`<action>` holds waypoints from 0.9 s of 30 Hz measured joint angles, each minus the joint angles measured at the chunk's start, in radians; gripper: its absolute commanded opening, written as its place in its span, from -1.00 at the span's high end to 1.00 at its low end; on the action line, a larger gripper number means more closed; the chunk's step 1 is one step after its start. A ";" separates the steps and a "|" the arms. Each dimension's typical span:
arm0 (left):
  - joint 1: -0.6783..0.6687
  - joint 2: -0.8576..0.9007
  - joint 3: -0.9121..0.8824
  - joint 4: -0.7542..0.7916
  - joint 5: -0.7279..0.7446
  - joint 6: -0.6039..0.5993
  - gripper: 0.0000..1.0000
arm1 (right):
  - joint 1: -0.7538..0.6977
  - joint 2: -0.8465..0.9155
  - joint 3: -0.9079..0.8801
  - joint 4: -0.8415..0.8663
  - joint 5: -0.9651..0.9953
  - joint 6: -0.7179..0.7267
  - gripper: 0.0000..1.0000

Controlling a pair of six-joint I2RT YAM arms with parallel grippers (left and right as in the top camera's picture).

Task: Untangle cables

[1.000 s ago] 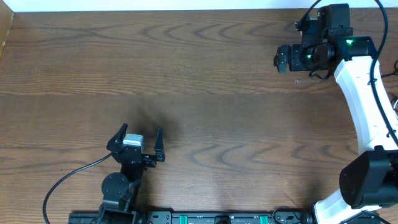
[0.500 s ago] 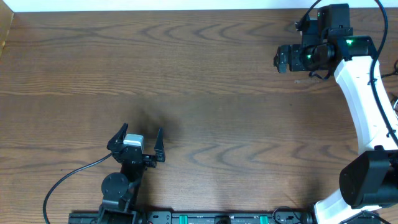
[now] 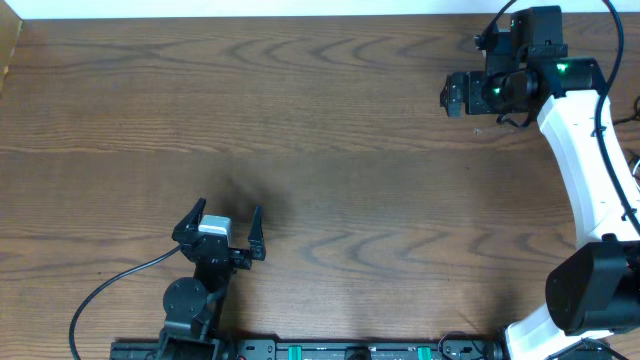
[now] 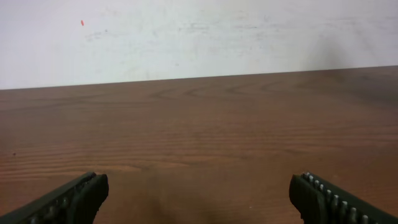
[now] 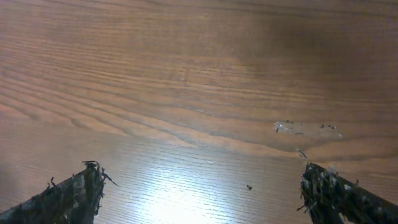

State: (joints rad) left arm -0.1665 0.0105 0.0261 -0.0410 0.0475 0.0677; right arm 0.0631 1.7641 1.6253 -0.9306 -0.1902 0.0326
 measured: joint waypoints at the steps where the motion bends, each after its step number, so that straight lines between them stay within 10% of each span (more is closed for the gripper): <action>1: 0.000 0.000 0.000 0.000 0.000 0.000 -0.95 | 0.000 0.000 0.000 0.000 0.000 0.000 -0.99; 27: 0.000 0.000 0.000 0.000 0.000 0.000 -0.95 | 0.000 0.000 0.000 0.000 0.081 0.000 -0.98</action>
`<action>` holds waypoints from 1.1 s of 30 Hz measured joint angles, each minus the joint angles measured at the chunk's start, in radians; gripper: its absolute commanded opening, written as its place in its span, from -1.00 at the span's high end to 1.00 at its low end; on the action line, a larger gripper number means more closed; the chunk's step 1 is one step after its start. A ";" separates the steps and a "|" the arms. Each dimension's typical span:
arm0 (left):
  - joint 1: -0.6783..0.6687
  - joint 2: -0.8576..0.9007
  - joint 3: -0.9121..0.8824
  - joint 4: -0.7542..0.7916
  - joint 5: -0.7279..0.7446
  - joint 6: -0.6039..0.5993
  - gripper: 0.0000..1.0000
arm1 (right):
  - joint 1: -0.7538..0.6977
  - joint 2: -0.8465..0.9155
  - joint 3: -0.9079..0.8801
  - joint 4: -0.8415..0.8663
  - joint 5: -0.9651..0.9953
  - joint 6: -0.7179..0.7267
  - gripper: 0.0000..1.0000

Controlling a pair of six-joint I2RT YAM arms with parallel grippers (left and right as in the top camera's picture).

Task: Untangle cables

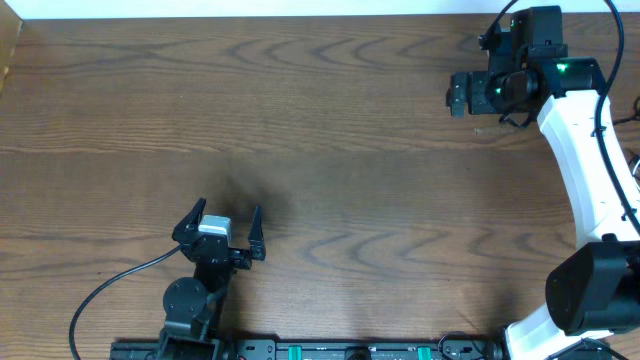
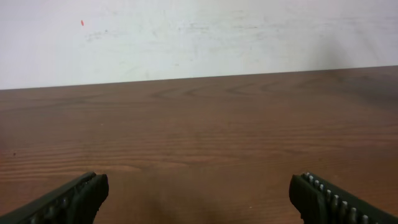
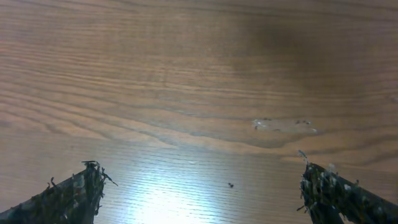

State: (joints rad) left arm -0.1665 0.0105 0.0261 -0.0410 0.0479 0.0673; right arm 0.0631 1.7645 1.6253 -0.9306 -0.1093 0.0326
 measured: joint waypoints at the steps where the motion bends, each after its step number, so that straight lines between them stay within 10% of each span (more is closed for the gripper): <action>1: 0.000 0.000 0.000 0.000 0.000 0.000 -0.95 | 0.000 0.000 0.000 0.000 0.009 0.000 -0.98; 13: 0.000 0.000 0.000 0.000 0.000 0.000 -0.95 | 0.000 -0.127 -0.143 0.165 0.042 0.000 -0.99; 33: 0.000 0.000 0.000 0.000 0.003 0.000 -0.95 | 0.000 -0.672 -1.219 1.249 -0.019 0.034 -0.98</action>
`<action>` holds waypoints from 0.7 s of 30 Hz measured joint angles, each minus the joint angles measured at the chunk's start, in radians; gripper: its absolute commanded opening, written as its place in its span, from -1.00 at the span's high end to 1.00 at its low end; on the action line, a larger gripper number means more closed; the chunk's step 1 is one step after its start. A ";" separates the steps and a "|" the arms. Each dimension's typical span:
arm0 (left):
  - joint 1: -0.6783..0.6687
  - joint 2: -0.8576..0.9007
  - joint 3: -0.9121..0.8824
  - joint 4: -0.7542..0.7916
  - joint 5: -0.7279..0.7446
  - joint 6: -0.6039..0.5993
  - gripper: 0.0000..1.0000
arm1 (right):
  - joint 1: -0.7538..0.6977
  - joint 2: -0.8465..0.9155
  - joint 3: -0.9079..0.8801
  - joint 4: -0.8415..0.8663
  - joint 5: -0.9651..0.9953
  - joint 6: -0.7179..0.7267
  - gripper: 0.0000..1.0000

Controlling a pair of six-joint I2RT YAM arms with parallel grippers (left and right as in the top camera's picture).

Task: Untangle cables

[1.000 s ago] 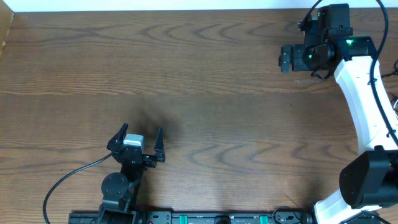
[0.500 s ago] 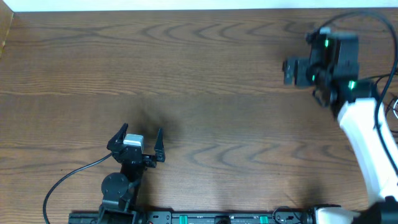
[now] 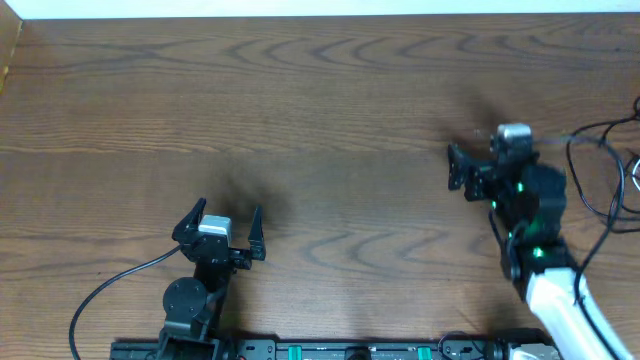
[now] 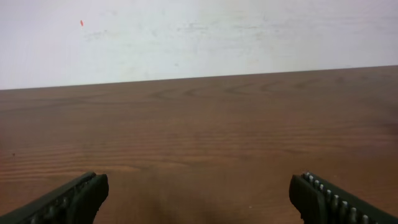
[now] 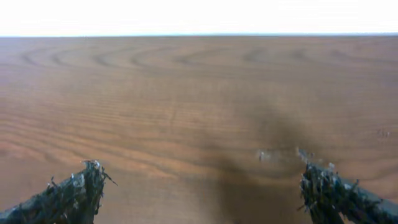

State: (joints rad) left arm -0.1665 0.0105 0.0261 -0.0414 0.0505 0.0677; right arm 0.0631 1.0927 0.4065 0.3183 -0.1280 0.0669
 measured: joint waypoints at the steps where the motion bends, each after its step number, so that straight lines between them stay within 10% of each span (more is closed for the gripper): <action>1: 0.000 0.000 0.000 0.000 0.000 0.000 -0.95 | 0.000 -0.024 -0.032 0.033 -0.002 0.002 -0.99; 21: 0.000 0.000 0.000 0.000 0.000 0.000 -0.95 | 0.000 -0.603 -0.400 -0.019 0.037 0.013 -0.98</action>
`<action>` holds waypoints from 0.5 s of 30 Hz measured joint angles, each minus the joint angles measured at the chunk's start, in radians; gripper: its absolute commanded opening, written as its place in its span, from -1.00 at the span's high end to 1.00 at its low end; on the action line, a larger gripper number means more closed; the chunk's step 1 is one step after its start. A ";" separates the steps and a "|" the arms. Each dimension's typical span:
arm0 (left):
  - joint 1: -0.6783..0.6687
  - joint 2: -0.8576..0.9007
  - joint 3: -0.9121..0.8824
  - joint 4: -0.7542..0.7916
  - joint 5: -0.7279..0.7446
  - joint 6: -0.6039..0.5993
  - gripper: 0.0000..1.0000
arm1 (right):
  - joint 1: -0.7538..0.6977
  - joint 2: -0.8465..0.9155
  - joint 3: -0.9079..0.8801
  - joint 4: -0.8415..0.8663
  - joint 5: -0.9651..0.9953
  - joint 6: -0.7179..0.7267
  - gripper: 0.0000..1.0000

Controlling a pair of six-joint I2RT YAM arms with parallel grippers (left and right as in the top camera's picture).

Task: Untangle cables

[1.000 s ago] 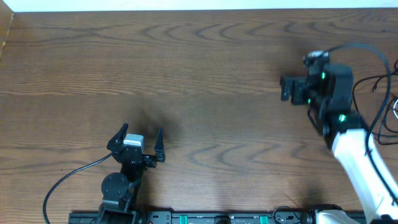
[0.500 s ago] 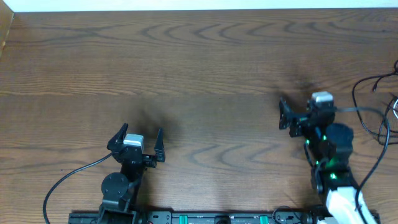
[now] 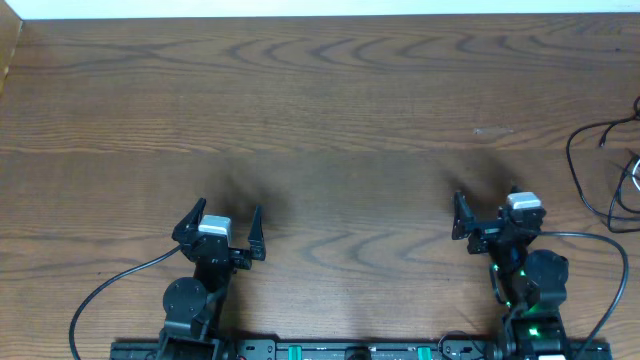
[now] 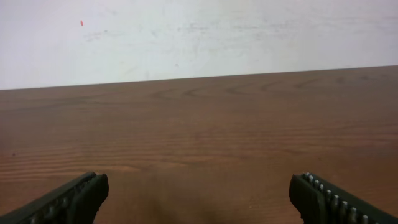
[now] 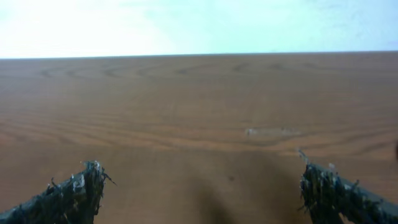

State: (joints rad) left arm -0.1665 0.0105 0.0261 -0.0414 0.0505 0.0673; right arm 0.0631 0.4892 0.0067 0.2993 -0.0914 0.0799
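Observation:
Black cables [image 3: 588, 175] loop on the wooden table [image 3: 330, 110] at its far right edge, partly cut off by the frame. My right gripper [image 3: 485, 208] rests low near the front right, open, with nothing between its frayed fingers [image 5: 74, 193]. It stands well left of the cables. My left gripper [image 3: 226, 214] sits near the front left, open and empty, its dark fingers [image 4: 74, 196] wide apart. Neither wrist view shows any cable.
A pale smudge [image 3: 492, 131] marks the table ahead of the right gripper, also visible as a smudge [image 5: 272, 131] in the right wrist view. Thin black leads [image 3: 110, 290] run from each arm base along the front edge. A white wall [image 4: 199, 37] lies beyond the table.
The right arm has drawn back from the middle right of the table to a low spot near the front edge. Its gripper stays open. The left arm is unchanged.
The right gripper hung open over the far right back of the table, looking down at bare wood and the smudge. It then stood at the middle right, and now rests by the front edge. The left gripper stayed open and still throughout.

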 measured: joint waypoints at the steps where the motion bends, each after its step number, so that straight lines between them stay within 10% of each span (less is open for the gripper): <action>1: 0.000 0.000 0.000 0.000 0.000 0.000 -0.95 | 0.000 -0.022 0.000 -0.019 0.005 0.000 -0.98; 15: 0.000 0.000 0.000 0.000 0.000 0.000 -0.95 | 0.000 -0.384 0.000 -0.369 0.109 -0.014 -0.98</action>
State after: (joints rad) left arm -0.1665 0.0105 0.0261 -0.0414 0.0509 0.0673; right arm 0.0631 0.1051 0.0063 -0.0692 0.0177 0.0662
